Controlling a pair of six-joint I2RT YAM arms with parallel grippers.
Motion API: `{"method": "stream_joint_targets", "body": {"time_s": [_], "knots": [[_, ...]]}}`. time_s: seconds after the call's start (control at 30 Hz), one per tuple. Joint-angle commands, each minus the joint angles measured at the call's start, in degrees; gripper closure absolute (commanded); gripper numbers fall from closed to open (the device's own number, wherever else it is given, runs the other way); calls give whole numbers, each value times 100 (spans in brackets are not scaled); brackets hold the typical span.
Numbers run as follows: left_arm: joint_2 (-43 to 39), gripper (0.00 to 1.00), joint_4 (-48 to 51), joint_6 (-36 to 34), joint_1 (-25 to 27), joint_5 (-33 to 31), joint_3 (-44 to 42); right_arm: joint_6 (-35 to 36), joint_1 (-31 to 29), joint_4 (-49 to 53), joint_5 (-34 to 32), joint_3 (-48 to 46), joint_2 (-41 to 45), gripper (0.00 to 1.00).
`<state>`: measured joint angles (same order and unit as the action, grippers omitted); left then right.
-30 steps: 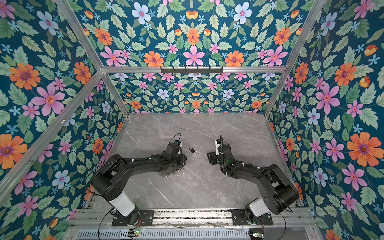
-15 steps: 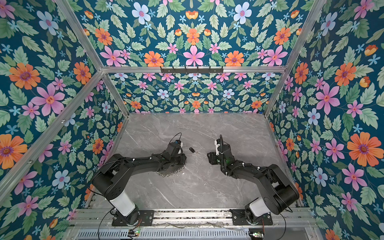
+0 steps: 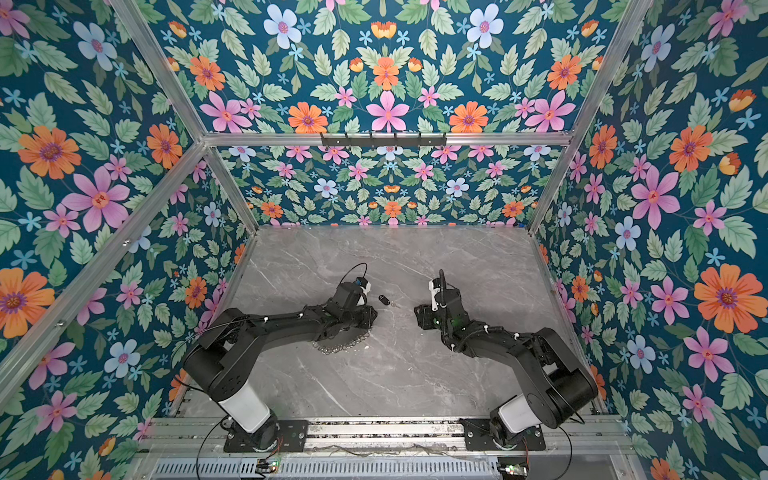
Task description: Put the keys on the keyring
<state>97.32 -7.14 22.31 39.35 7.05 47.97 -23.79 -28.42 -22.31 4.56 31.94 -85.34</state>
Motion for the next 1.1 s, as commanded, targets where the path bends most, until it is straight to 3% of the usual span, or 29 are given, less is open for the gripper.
{"method": "stream_joint_targets", "body": {"time_s": [0.0, 0.33, 0.53, 1.07], "knots": [[5, 67, 375, -1102, -22, 348, 176, 3, 0, -46, 72, 42, -9, 45], [-194, 70, 869, -3044, -367, 2150, 201, 38, -1, -63, 37, 22, 26, 45], [-87, 70, 1509, -3790, -425, 1581, 429, 42, -3, -46, 55, 31, 24, 45], [490, 71, 2313, -4208, -806, 1749, 1189, 76, 1, -7, 11, 22, 95, 45]]}}
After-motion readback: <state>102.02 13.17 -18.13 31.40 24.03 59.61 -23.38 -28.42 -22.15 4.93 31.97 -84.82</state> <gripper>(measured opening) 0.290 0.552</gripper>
